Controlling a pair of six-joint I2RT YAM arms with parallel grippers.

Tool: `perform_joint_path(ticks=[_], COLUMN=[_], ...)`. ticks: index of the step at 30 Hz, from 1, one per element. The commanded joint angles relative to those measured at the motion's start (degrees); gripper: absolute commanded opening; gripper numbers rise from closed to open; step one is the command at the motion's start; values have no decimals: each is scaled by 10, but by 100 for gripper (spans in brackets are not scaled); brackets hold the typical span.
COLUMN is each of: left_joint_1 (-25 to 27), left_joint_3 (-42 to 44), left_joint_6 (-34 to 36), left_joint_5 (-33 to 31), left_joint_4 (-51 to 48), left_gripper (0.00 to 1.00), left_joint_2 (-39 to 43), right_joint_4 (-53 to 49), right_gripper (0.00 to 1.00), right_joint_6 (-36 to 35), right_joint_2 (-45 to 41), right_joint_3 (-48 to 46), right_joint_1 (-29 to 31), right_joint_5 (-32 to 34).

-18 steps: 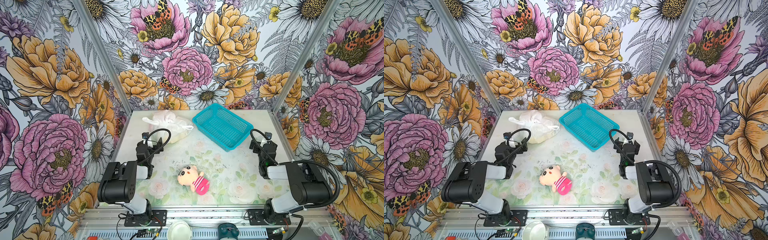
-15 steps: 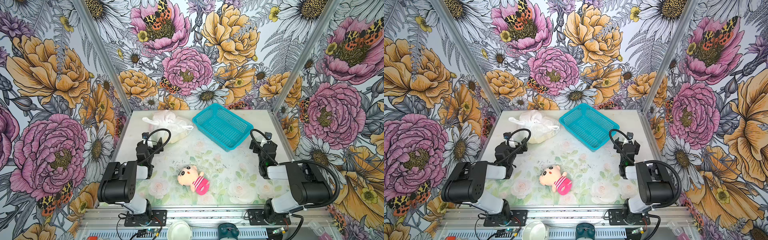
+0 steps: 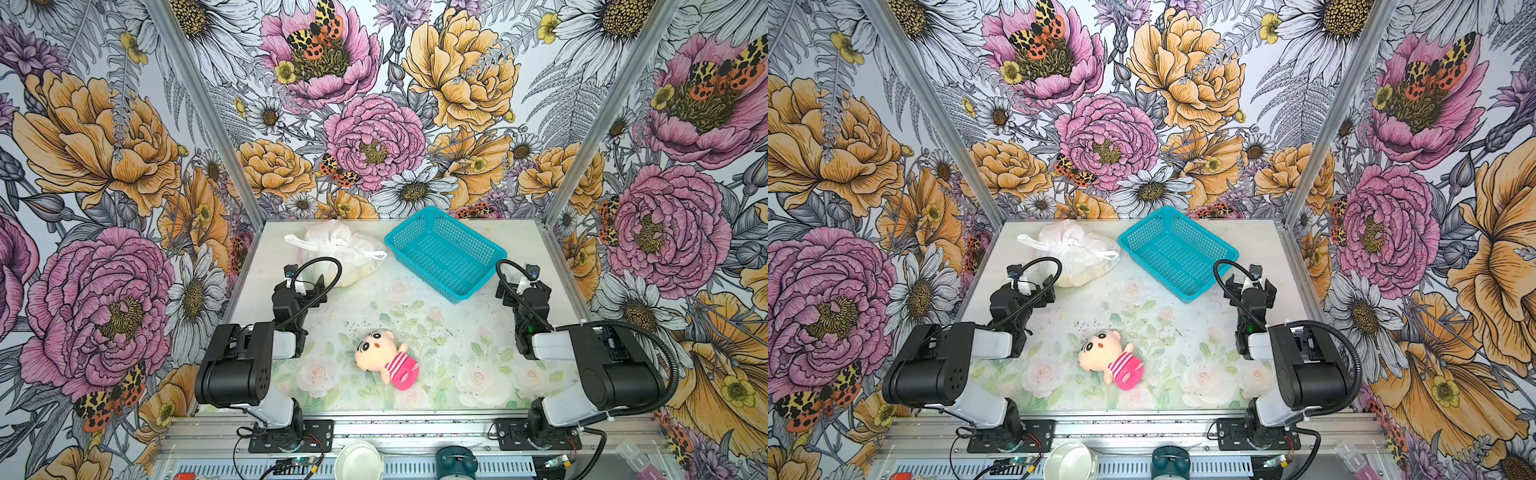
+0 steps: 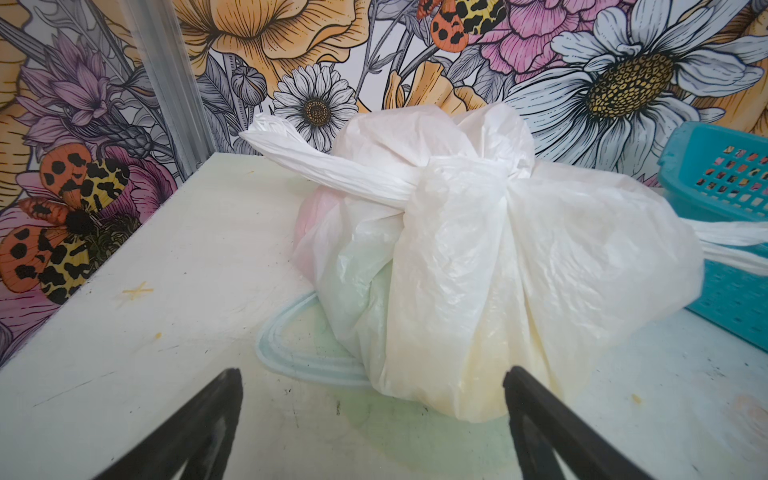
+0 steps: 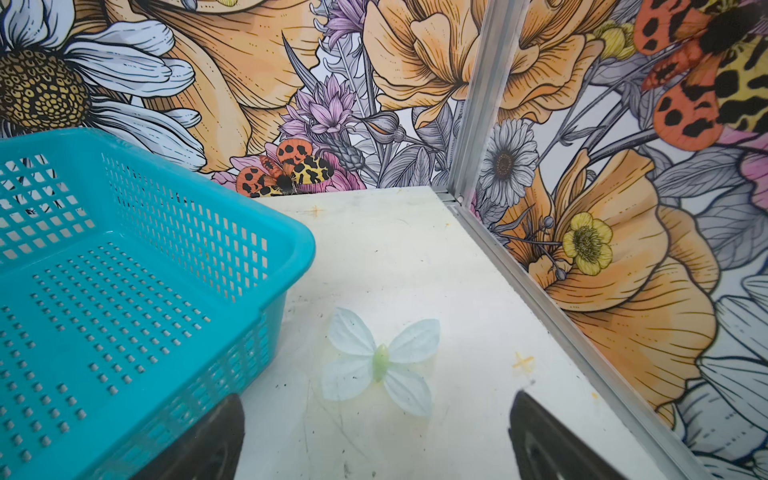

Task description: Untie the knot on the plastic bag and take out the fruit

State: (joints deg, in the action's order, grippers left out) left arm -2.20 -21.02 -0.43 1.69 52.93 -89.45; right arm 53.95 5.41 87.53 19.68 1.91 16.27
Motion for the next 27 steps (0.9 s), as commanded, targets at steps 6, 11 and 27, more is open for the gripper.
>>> perform_joint_path(ticks=[6, 11, 27], left_joint_1=[-2, -1, 69], left_joint_3=[-10, -8, -22], left_joint_6=[6, 6, 44], left_joint_5=[-5, -7, -142], left_joint_4=[3, 4, -103], left_gripper=[99, 99, 99], left_joint_2=[6, 6, 99], right_joint_4=[-5, -6, 56], right_gripper=[99, 100, 100], right_joint_6=[-2, -2, -46], right_joint_2=[6, 6, -102], right_joint_3=[12, 12, -60], right_joint_1=[1, 0, 72], right_joint_5=[8, 7, 156])
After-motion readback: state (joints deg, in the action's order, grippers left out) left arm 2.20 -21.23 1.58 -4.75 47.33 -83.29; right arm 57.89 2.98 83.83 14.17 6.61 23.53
